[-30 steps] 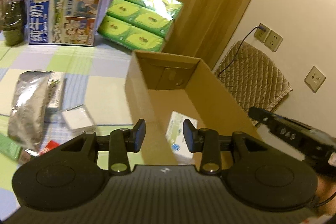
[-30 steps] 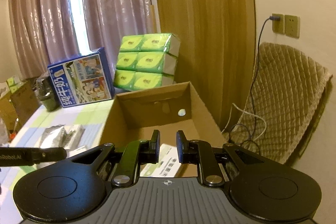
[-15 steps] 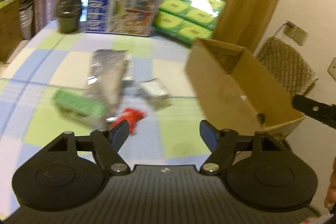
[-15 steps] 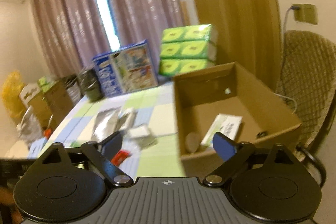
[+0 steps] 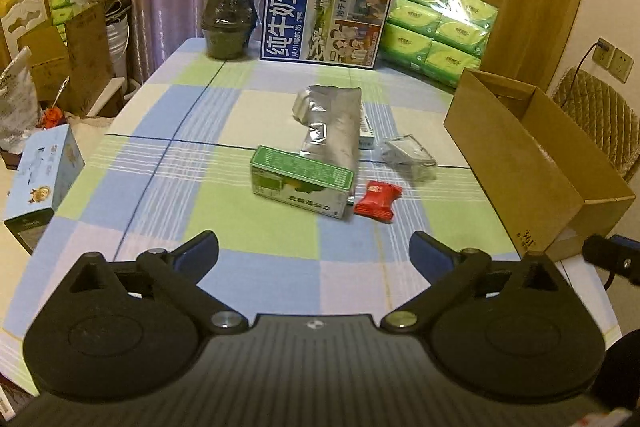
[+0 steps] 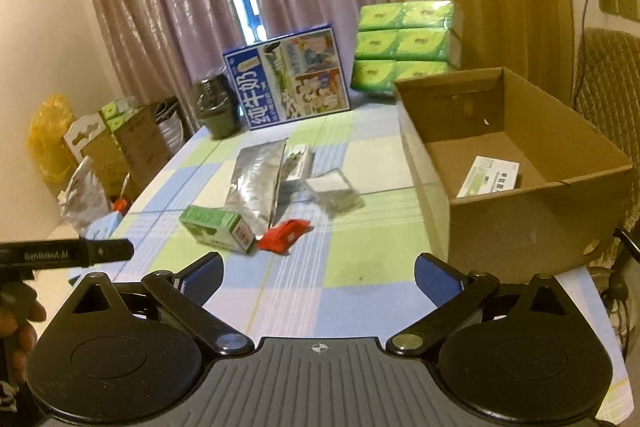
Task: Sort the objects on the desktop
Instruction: 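Withdraw both tools from the cardboard box back over the table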
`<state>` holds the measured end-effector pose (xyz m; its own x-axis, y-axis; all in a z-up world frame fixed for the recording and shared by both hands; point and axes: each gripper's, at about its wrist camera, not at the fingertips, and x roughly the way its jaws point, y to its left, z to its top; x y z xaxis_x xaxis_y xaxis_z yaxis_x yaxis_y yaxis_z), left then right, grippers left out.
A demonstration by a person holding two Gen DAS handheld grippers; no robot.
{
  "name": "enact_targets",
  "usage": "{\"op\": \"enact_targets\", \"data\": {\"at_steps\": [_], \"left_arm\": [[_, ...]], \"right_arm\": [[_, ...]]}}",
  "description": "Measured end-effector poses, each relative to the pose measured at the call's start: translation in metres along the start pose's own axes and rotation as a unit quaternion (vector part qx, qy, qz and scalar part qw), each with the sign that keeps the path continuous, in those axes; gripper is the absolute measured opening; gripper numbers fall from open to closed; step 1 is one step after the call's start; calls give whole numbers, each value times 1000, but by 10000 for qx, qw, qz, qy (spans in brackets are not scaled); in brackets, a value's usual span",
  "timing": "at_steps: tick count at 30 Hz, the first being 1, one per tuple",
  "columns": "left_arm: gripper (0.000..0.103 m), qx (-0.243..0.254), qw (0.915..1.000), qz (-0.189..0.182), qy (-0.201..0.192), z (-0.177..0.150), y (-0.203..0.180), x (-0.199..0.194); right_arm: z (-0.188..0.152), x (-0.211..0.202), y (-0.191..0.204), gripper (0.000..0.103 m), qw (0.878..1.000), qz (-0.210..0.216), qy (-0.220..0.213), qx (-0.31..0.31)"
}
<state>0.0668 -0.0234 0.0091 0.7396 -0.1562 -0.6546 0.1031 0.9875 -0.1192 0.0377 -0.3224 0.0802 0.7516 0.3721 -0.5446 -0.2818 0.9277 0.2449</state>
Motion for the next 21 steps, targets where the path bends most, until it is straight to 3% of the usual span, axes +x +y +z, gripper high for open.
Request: {"op": "enact_targets", "data": {"at_steps": [15,21], "left_arm": [[102,281,9995,-157,78,11,15,17],[102,688,9971,-287,127,18,16,35]], "right_arm": [[-7,24,11,101,9993,-6,254,-270],[-3,40,14,101,9980,7,339,-530]]}}
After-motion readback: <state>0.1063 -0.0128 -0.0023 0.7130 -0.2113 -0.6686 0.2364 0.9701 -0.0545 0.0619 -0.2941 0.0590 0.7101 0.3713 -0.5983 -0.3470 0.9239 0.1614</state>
